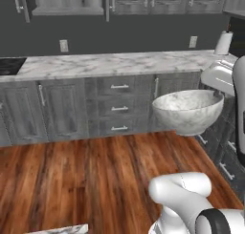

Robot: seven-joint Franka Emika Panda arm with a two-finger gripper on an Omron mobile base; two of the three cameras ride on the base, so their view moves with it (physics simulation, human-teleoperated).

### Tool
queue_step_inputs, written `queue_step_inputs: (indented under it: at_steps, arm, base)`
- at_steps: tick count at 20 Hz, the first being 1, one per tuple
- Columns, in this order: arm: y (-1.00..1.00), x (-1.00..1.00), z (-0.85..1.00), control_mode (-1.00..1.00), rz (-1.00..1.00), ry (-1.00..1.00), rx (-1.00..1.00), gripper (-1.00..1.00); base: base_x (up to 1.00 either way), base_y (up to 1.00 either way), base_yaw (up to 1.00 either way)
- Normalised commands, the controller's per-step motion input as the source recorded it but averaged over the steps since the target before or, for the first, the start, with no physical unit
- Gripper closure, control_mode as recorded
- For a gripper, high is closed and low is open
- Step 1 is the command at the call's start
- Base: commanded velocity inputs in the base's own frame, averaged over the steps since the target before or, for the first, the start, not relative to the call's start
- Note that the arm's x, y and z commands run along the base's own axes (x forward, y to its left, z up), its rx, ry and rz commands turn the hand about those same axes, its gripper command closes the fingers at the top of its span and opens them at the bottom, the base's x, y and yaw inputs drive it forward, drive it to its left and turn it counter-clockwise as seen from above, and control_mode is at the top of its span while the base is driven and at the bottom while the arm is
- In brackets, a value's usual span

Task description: Pick up the bowls from the cabinet and place each bowl in front of a stool on the dining counter.

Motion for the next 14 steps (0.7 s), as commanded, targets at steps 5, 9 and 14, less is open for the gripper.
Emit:
queue_step_inputs:
  at_steps: [5,9,14]
  arm:
    - [0.00,0.00,0.00,1.00,0.00,0.00,0.00,1.00]
    - [0.00,0.00,0.00,1.00,0.00,0.00,0.00,1.00]
    - [0.00,0.00,0.00,1.00,0.00,0.00,0.00,1.00]
  base:
    - [-1.00,0.06,-0.02]
    - [-1.00,0.15,-0.03]
    - [-1.00,0.03,-0.02]
